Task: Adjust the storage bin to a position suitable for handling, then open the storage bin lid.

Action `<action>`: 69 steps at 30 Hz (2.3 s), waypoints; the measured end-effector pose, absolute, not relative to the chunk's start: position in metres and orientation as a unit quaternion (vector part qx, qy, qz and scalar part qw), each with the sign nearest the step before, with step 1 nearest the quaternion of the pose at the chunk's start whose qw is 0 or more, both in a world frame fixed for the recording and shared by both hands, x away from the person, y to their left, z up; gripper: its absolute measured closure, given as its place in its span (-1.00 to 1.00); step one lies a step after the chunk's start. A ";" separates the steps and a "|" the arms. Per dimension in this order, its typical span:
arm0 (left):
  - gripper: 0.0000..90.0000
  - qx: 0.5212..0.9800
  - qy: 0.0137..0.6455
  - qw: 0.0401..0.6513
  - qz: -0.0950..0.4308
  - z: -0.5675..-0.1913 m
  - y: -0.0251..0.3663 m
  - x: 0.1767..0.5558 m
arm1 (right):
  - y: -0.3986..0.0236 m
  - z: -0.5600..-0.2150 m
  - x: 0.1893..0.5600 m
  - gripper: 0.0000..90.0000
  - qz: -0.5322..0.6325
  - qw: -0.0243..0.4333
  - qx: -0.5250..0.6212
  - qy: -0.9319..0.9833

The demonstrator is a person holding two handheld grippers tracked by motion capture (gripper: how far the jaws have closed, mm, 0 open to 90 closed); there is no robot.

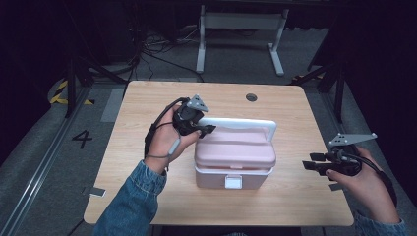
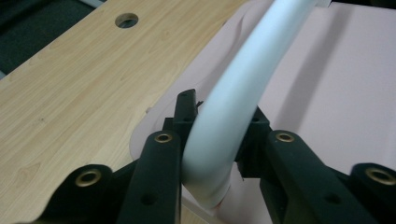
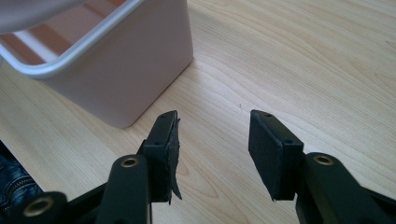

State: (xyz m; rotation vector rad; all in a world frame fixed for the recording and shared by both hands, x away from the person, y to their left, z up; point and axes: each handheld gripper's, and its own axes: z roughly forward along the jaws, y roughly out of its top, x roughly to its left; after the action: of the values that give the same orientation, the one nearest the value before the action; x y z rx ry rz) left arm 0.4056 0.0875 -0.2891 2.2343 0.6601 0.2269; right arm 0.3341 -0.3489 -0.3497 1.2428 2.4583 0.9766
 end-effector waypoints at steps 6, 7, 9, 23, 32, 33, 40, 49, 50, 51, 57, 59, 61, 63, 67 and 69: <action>0.58 0.869 0.274 0.404 0.083 -0.283 0.088 0.412 | -0.345 -0.349 0.334 0.21 0.337 0.113 0.412 0.839; 0.58 0.869 0.274 0.403 0.085 -0.282 0.088 0.412 | -0.344 -0.348 0.334 0.21 0.337 0.113 0.410 0.840; 0.58 0.869 0.278 0.401 0.084 -0.281 0.087 0.414 | -0.342 -0.347 0.333 0.21 0.343 0.112 0.402 0.842; 0.56 0.853 0.312 0.411 0.078 -0.276 0.088 0.433 | -0.322 -0.335 0.328 0.33 0.392 0.105 0.354 0.842; 0.60 0.846 0.322 0.420 0.072 -0.276 0.091 0.448 | -0.306 -0.332 0.331 0.35 0.413 0.099 0.318 0.848; 0.60 0.848 0.319 0.417 0.074 -0.276 0.091 0.449 | -0.304 -0.332 0.331 0.37 0.414 0.101 0.316 0.848; 0.60 0.849 0.322 0.410 0.084 -0.275 0.089 0.452 | -0.290 -0.329 0.335 0.54 0.442 0.107 0.291 0.842; 0.60 0.847 0.331 0.409 0.076 -0.274 0.088 0.461 | -0.273 -0.323 0.341 0.79 0.486 0.125 0.272 0.821; 0.60 0.846 0.332 0.409 0.077 -0.274 0.088 0.460 | -0.272 -0.323 0.342 0.84 0.493 0.126 0.272 0.817; 0.60 0.847 0.331 0.409 0.079 -0.274 0.088 0.459 | -0.271 -0.323 0.343 0.87 0.498 0.127 0.270 0.814; 0.54 0.847 0.328 0.410 0.080 -0.274 0.089 0.454 | -0.264 -0.324 0.348 0.96 0.523 0.121 0.267 0.801; 0.44 0.850 0.327 0.405 0.085 -0.274 0.091 0.451 | -0.263 -0.323 0.350 0.98 0.522 0.122 0.266 0.801; 0.40 0.847 0.327 0.411 0.084 -0.275 0.091 0.450 | -0.263 -0.323 0.350 0.99 0.522 0.123 0.266 0.801; 0.17 0.845 0.327 0.414 0.092 -0.276 0.093 0.447 | -0.263 -0.323 0.350 1.00 0.523 0.128 0.266 0.800; 0.01 0.841 0.324 0.422 0.101 -0.275 0.101 0.440 | -0.262 -0.323 0.350 1.00 0.523 0.128 0.266 0.799; -0.11 0.836 0.323 0.430 0.108 -0.273 0.106 0.437 | -0.261 -0.323 0.350 0.99 0.525 0.128 0.265 0.799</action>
State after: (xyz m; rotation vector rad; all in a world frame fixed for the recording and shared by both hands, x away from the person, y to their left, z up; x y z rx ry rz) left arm 0.4374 0.1062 -0.2731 2.0869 0.8058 0.2695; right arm 0.3496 -0.2614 -0.3226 0.7702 2.3235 1.5275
